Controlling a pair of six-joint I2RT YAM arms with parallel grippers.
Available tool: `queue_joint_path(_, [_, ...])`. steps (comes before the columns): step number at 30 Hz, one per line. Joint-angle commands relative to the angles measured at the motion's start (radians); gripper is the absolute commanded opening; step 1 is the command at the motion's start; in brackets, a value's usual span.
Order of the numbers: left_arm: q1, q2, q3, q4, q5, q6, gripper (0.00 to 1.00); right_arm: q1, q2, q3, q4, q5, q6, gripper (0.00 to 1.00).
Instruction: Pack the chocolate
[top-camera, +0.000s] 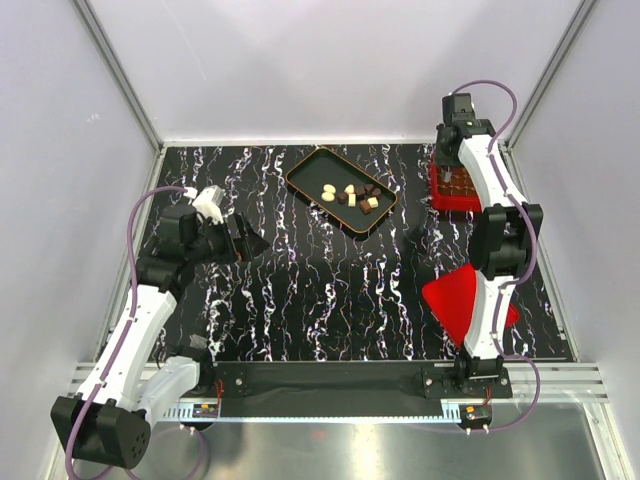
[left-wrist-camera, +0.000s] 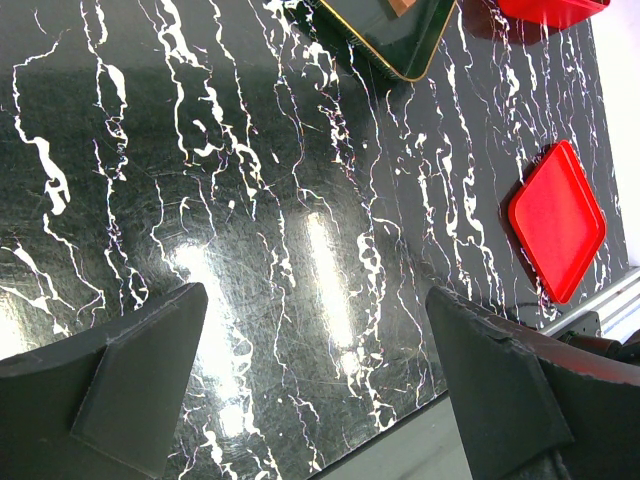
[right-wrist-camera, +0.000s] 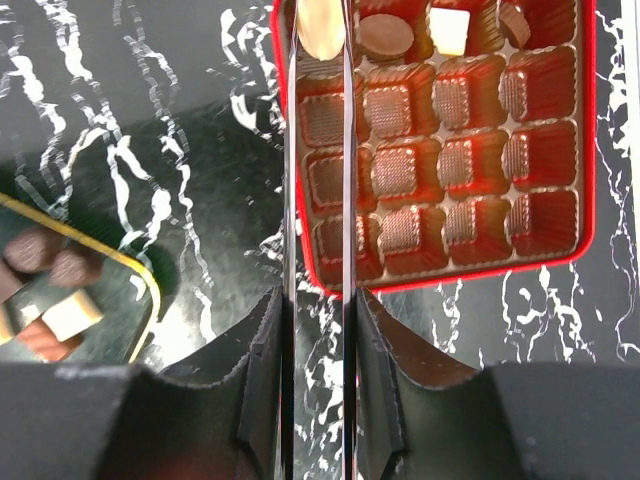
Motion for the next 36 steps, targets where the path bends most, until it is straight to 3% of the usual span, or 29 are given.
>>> queue_joint_path(1, [0.001,0.0,-0.003,0.036,-0.003,0.017,0.99,-0.025,0.027,0.09,0.005,0.013,-0.029,0.35])
queue_joint_path(16, [0.001,0.017,0.005,0.036,-0.001,0.017,0.99,-0.032,0.067,0.107,-0.001,-0.023,-0.012,0.43])
queue_joint_path(20, [0.001,0.017,0.005,0.038,0.0,0.017,0.99,-0.032,0.06,0.132,-0.015,-0.011,-0.02,0.52])
queue_joint_path(27, [0.001,0.005,0.002,0.039,0.003,0.017,0.99,-0.026,0.009,0.172,-0.064,-0.058,0.009,0.5])
queue_joint_path(36, [0.001,-0.005,-0.003,0.036,-0.003,0.017,0.99,0.171,-0.215,-0.142,0.049,-0.179,0.037,0.49])
